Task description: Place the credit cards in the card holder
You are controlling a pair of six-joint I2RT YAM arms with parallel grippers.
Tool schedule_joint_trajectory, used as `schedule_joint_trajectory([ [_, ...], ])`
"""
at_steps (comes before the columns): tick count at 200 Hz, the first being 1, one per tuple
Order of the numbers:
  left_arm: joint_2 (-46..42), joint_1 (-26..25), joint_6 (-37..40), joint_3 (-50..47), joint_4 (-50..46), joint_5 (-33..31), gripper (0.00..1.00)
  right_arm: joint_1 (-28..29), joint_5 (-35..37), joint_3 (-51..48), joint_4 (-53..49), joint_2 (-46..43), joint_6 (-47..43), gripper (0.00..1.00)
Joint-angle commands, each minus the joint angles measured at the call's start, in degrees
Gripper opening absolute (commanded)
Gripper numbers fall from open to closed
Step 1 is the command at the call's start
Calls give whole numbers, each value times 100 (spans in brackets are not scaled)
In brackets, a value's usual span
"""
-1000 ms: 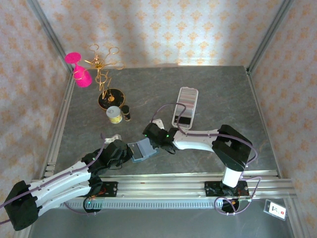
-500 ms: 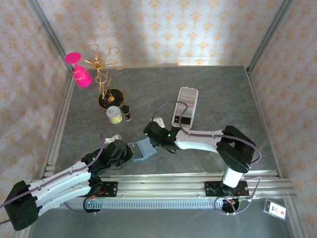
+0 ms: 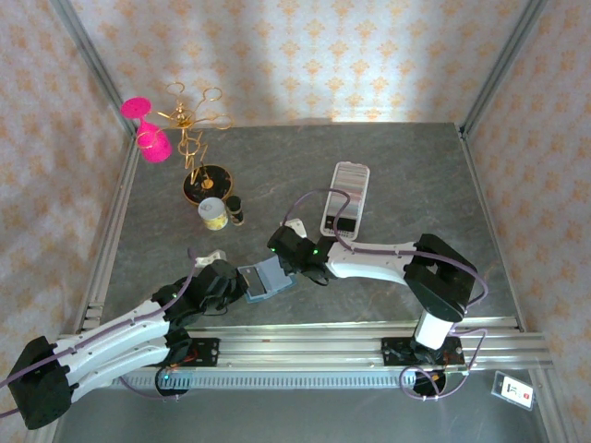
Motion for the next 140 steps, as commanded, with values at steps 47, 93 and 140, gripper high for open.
schedule_joint_trajectory([
  [47, -42, -26, 56, -32, -108, 44, 0, -61, -120, -195, 11, -28, 101, 7],
  [93, -47, -29, 168, 1, -29, 145, 0, -81, -106, -244, 68, -141, 196, 0],
  [140, 6, -28, 418, 154, 563, 555, 32, -149, -564, -630, 529, -425, 452, 0],
])
